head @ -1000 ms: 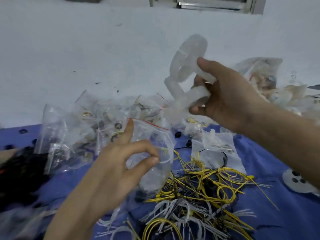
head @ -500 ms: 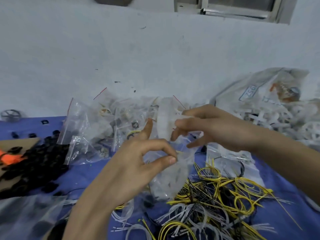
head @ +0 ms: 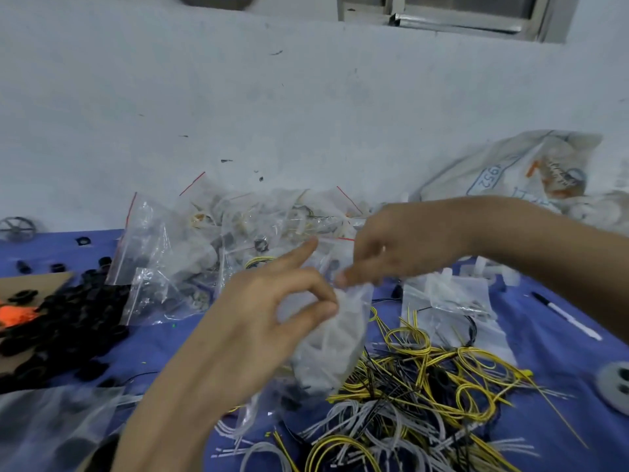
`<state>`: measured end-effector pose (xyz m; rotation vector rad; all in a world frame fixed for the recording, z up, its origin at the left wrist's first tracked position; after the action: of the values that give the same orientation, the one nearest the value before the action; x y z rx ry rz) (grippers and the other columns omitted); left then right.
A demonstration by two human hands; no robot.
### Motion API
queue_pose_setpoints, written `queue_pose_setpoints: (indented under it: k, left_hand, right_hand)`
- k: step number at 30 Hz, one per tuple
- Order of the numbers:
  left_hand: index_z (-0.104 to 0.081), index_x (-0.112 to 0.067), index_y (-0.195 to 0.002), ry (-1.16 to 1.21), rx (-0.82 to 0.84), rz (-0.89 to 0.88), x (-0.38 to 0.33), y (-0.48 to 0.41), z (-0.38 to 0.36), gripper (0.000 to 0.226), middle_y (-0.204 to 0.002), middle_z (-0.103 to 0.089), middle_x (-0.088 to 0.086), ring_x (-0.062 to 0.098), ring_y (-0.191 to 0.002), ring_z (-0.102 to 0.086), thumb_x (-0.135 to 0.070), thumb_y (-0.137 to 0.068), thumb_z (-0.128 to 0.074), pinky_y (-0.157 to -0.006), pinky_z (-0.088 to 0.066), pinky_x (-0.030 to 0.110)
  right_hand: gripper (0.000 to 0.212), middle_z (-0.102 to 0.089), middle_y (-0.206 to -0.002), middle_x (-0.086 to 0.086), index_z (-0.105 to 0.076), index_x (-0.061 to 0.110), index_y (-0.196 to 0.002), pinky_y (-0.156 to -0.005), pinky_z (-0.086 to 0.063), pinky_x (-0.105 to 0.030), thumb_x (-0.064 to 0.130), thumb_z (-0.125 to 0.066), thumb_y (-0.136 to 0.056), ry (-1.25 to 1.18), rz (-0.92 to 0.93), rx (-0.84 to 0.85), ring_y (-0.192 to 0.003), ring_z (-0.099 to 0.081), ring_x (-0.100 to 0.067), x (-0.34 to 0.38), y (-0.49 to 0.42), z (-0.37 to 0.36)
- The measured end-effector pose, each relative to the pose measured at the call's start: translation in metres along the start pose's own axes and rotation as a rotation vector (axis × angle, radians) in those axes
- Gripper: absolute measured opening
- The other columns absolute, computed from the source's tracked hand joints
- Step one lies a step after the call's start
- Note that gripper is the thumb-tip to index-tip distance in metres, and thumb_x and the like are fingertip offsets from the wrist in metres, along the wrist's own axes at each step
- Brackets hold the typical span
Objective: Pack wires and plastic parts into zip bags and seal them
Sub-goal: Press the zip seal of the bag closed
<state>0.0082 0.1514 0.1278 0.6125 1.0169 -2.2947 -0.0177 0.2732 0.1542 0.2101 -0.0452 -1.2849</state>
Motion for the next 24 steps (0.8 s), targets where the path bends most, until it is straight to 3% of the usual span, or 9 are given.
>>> queue_pose_setpoints:
  k: [3,5,7,9,11,14,20,24]
  left_hand:
    - [-0.07,-0.027,-0.074,-0.011,-0.113,0.024,0.014,0.003,0.023,0.007,-0.104,-0.062,-0.038,-0.023,-0.104,-0.051,-0.027,-0.079,-0.065,-0.086,-0.036,-0.001]
    - [-0.071,-0.021,-0.076,-0.084,-0.185,0.012,0.018,0.003,0.034,0.004,-0.101,-0.068,-0.024,-0.018,-0.097,-0.058,-0.02,-0.078,-0.067,-0.081,-0.041,0.002]
    - [-0.069,-0.022,-0.073,-0.122,-0.237,0.011,0.021,0.005,0.041,0.003,-0.104,-0.066,-0.018,-0.011,-0.096,-0.059,-0.024,-0.074,-0.066,-0.081,-0.041,0.004]
    - [-0.067,-0.027,-0.068,-0.124,-0.241,0.04,0.027,0.007,0.046,0.006,-0.099,-0.064,-0.018,-0.005,-0.089,-0.062,-0.023,-0.07,-0.069,-0.078,-0.045,0.008]
    - [-0.067,-0.034,-0.064,-0.132,-0.247,0.099,0.035,0.012,0.051,0.023,-0.081,-0.067,-0.013,0.001,-0.077,-0.063,-0.015,-0.071,-0.076,-0.074,-0.048,0.016]
    - [-0.068,-0.037,-0.077,-0.117,-0.25,0.166,0.044,0.017,0.059,0.024,-0.075,-0.069,-0.013,0.005,-0.07,-0.064,-0.013,-0.075,-0.073,-0.074,-0.049,0.022]
    - [-0.065,-0.035,-0.071,-0.106,-0.192,0.166,0.041,0.016,0.051,0.029,-0.074,-0.067,-0.012,0.008,-0.073,-0.063,-0.01,-0.072,-0.078,-0.071,-0.048,0.014]
    - [-0.06,-0.04,-0.087,-0.122,-0.21,0.137,0.036,0.013,0.051,0.038,-0.075,-0.065,-0.013,0.004,-0.075,-0.063,-0.009,-0.074,-0.076,-0.075,-0.044,0.006]
  right_hand:
    - [0.004,-0.066,-0.094,0.009,-0.055,0.026,-0.089,-0.088,-0.04,-0.033,0.03,-0.056,-0.089,-0.113,0.078,-0.124,-0.1,-0.055,-0.02,-0.017,0.002,0.007]
    - [0.017,-0.061,-0.098,0.02,-0.06,0.033,-0.095,-0.094,-0.035,-0.029,0.021,-0.065,-0.084,-0.107,0.162,-0.156,-0.105,-0.045,-0.012,-0.018,0.001,-0.003]
    - [0.007,-0.054,-0.107,0.015,-0.068,0.026,-0.088,-0.094,-0.031,-0.025,0.024,-0.071,-0.082,-0.137,0.231,-0.306,-0.105,-0.039,-0.01,-0.019,0.0,-0.003]
    - [0.004,-0.05,-0.117,0.007,-0.07,0.018,-0.08,-0.091,-0.033,-0.021,0.02,-0.073,-0.081,-0.214,0.243,-0.435,-0.103,-0.044,-0.01,-0.024,0.0,-0.001]
    - [0.007,-0.064,-0.104,0.003,-0.068,0.015,-0.076,-0.083,-0.042,-0.023,0.012,-0.074,-0.079,-0.331,0.219,-0.462,-0.089,-0.057,-0.009,-0.034,-0.002,-0.001]
    - [0.01,-0.069,-0.077,0.004,-0.068,0.013,-0.076,-0.08,-0.05,-0.027,0.007,-0.076,-0.076,-0.454,0.167,-0.471,-0.075,-0.063,-0.008,-0.047,-0.003,-0.005]
    - [0.024,-0.068,-0.075,0.003,-0.063,0.022,-0.085,-0.076,-0.052,-0.022,0.006,-0.077,-0.074,-0.582,0.156,-0.505,-0.074,-0.065,-0.013,-0.055,-0.004,-0.009]
    - [0.01,-0.07,-0.078,0.005,-0.072,0.011,-0.082,-0.077,-0.051,-0.023,0.004,-0.075,-0.076,-0.491,0.19,-0.497,-0.073,-0.064,-0.006,-0.053,-0.004,-0.011]
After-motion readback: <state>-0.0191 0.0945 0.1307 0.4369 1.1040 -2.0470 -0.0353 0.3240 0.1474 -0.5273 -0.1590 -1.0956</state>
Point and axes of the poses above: each hand's wrist, its own y-axis away from the middle knuckle, its own z-axis out of the back of the hand, x = y × z, the point moved 8 cm from there along -y, towards the middle knuckle
